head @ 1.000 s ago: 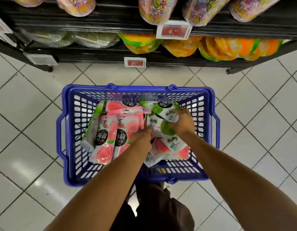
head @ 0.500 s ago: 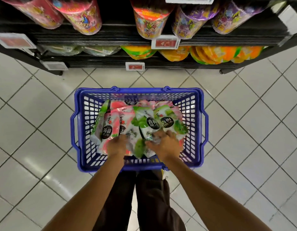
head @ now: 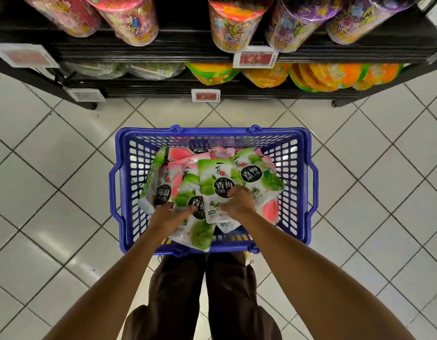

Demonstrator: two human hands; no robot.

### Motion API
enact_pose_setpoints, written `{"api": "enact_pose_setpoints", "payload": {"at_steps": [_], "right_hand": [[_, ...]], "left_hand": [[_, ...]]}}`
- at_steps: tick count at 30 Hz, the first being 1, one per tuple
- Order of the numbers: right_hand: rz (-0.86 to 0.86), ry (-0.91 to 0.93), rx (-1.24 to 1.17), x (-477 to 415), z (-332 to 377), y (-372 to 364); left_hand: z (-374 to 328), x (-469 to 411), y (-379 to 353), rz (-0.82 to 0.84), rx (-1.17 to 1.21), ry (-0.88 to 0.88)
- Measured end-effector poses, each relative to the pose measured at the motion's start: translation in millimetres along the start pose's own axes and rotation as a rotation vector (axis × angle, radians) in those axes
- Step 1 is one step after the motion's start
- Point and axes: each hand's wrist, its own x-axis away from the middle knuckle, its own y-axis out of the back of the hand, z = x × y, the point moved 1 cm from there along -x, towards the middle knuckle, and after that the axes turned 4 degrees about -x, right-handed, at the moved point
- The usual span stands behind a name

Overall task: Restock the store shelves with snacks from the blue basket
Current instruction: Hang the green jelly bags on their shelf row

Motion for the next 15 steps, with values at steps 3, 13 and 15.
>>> {"api": "enact_pose_setpoints", "payload": {"at_steps": [3, 13, 15], "right_hand": [[-0.048, -0.092, 0.026, -4, -5, 0], [0.205, -0.202, -0.267, -5, -33, 0], [0.220, -0.207, -0.462, 3, -37, 1]], "left_hand": [[-5, -8, -10, 0.130, -0.133, 0.007], [11, 2, -16, 0.035, 0.240, -0.008], [12, 13, -11, 0.029, 0.276, -0.047]]}}
